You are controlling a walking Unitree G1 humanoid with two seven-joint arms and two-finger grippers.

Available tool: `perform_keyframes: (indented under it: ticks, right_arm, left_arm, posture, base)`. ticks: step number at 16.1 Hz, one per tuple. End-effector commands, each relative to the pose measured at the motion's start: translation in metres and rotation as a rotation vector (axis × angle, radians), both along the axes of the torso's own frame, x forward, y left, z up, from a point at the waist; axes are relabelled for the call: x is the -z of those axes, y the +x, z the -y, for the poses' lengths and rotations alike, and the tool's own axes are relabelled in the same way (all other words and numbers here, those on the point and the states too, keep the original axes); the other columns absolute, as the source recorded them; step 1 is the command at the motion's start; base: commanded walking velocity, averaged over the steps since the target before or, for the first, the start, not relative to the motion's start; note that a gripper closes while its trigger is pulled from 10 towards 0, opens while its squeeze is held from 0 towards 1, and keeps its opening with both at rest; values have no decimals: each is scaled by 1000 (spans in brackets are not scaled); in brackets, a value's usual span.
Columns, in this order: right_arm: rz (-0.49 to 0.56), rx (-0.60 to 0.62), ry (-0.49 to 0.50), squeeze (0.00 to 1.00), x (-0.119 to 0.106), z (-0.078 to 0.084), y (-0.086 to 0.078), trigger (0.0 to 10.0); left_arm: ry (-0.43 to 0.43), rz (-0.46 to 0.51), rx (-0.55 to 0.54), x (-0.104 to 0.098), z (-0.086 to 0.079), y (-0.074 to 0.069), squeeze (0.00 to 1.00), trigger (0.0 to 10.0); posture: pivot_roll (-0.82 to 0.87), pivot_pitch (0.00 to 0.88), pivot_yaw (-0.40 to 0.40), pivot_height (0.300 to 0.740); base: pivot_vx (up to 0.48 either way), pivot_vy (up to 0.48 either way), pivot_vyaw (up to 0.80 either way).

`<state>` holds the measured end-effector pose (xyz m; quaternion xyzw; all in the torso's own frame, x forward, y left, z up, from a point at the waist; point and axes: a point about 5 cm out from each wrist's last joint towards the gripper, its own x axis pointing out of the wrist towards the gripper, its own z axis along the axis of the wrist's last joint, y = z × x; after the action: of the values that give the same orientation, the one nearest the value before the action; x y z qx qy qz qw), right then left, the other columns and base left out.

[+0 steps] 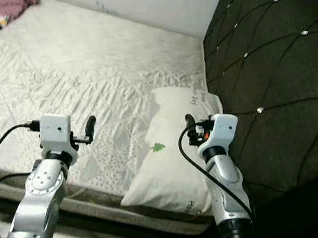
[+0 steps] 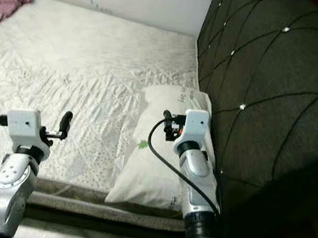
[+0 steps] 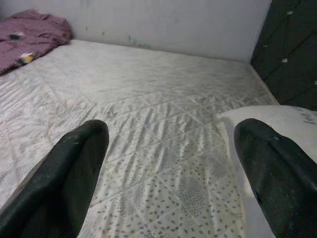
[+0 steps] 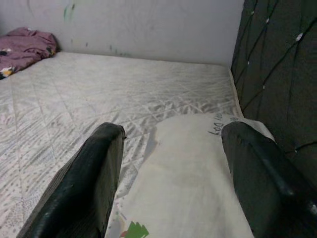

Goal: Clean up the room

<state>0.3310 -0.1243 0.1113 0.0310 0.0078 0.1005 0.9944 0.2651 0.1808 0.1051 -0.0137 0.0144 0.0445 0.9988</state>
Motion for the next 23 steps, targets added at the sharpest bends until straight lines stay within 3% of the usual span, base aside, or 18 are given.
perform_keyframes:
  ticks: [1,4,23]
  right_arm:
    - [3,9,3,0,-3,1,2,10000]
    - [2,4,-2,0,-2,0,3,10000]
    - [4,-12,-23,0,-2,-1,4,10000]
  left_arm:
    - [-1,-10,11,1,-1,0,0,10000]
    - [-6,-15,8,2,-1,0,0,10000]
    - [-29,-25,11,3,1,1,0,10000]
  posture:
    - [28,0,-74,740]
    - [28,0,-74,740]
    - [25,0,-78,740]
  base:
    - [0,480,-800]
    - [0,480,-608]
    - [0,480,0]
